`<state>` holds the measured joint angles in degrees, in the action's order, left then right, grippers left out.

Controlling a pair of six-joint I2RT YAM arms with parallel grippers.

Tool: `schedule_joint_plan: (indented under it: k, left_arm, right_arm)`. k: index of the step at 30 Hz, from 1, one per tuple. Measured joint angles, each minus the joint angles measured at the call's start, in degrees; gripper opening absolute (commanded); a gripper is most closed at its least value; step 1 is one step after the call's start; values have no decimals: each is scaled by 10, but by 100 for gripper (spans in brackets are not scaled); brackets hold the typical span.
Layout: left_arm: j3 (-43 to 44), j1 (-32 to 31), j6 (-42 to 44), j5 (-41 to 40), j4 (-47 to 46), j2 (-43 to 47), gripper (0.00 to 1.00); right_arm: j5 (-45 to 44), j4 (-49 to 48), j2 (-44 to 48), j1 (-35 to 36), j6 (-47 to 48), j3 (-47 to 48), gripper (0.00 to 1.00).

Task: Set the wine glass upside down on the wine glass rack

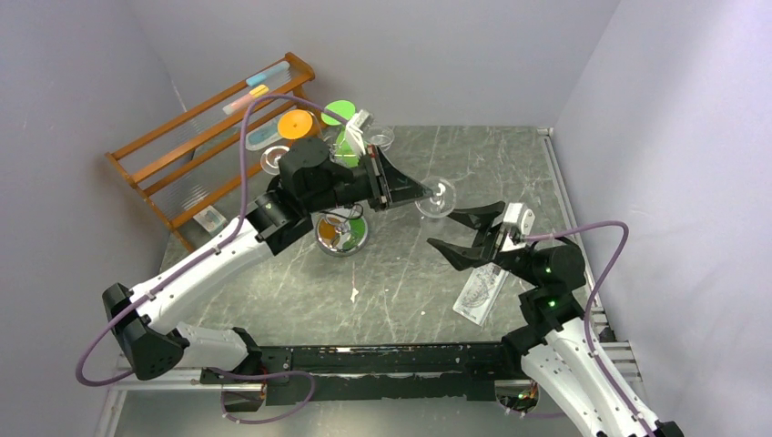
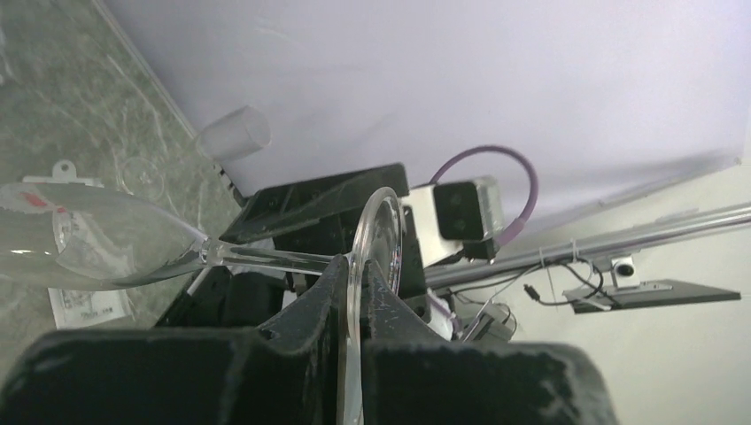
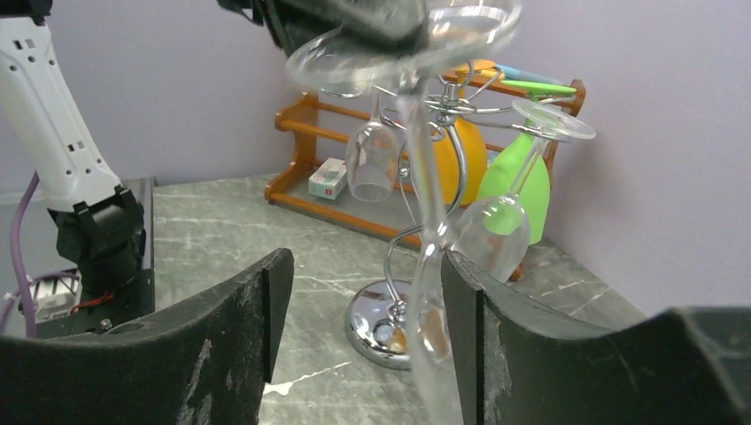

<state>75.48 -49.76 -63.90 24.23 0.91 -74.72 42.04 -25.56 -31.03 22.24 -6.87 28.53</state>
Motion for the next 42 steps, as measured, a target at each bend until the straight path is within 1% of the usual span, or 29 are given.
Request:
schedule_joint_plan:
  k: [3, 7, 11, 15, 23, 29, 35, 42]
  left_arm:
    - [33, 15, 0, -10, 22, -4, 5]
    - [43, 31, -7, -26, 39, -3, 5]
    - [48, 40, -11, -61, 92, -3, 5]
    - [71, 46, -14, -103, 155, -1, 5]
    - [85, 68, -39, -163, 214, 17, 5]
    - [75, 81, -62, -199, 222, 29, 5]
    - [71, 87, -64, -238, 225, 39, 5]
    - [49, 101, -71, -256, 224, 46, 5]
  right_arm:
    - [-14, 6, 8, 0, -6, 0, 68]
    - [-40, 21, 28, 0, -6, 1, 69]
    - [-70, 35, 52, 0, -6, 1, 69]
    - [-94, 42, 65, 0, -6, 1, 70]
    - [-121, 43, 70, 0, -16, 4, 70]
    - [-118, 40, 69, 0, -24, 8, 70]
    - [-122, 41, 69, 0, -28, 9, 70]
    - [-132, 41, 69, 0, -33, 12, 70]
